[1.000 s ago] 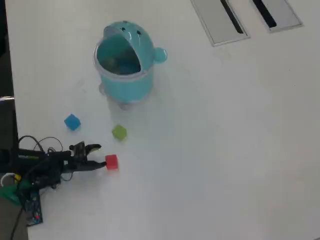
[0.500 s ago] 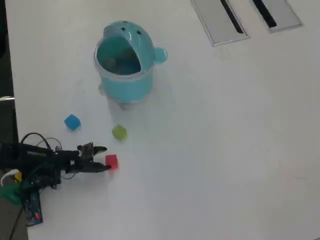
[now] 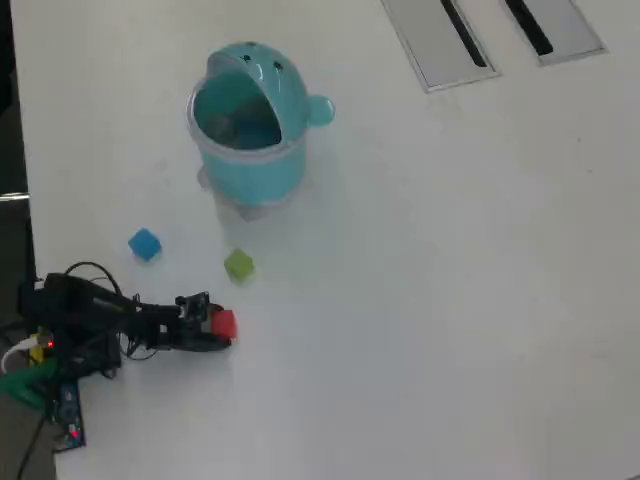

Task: Grasp RGB lego blocks and put them in the bin one by one.

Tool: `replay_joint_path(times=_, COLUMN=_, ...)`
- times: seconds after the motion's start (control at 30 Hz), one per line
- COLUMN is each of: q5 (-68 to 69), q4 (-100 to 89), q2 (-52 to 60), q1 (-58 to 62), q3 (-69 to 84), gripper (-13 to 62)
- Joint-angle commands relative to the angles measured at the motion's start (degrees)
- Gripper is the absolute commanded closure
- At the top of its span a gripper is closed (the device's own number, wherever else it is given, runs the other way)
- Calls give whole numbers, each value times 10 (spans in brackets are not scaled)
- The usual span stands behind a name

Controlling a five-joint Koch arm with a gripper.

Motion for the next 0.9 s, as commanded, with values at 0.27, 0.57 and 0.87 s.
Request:
replay_joint_path(times=0.27, q5=29, q4=-80, q2=18, q1=-53, q3=-8, gripper=395)
replay_joint_path(times=0.57, q5=140, q4=-110, q2=160, q1=-172, q3=5, gripper=453)
replay_joint_path(times=0.87, q5=232, q4=-103, q2=315, q1=-225, q3=18, gripper=452)
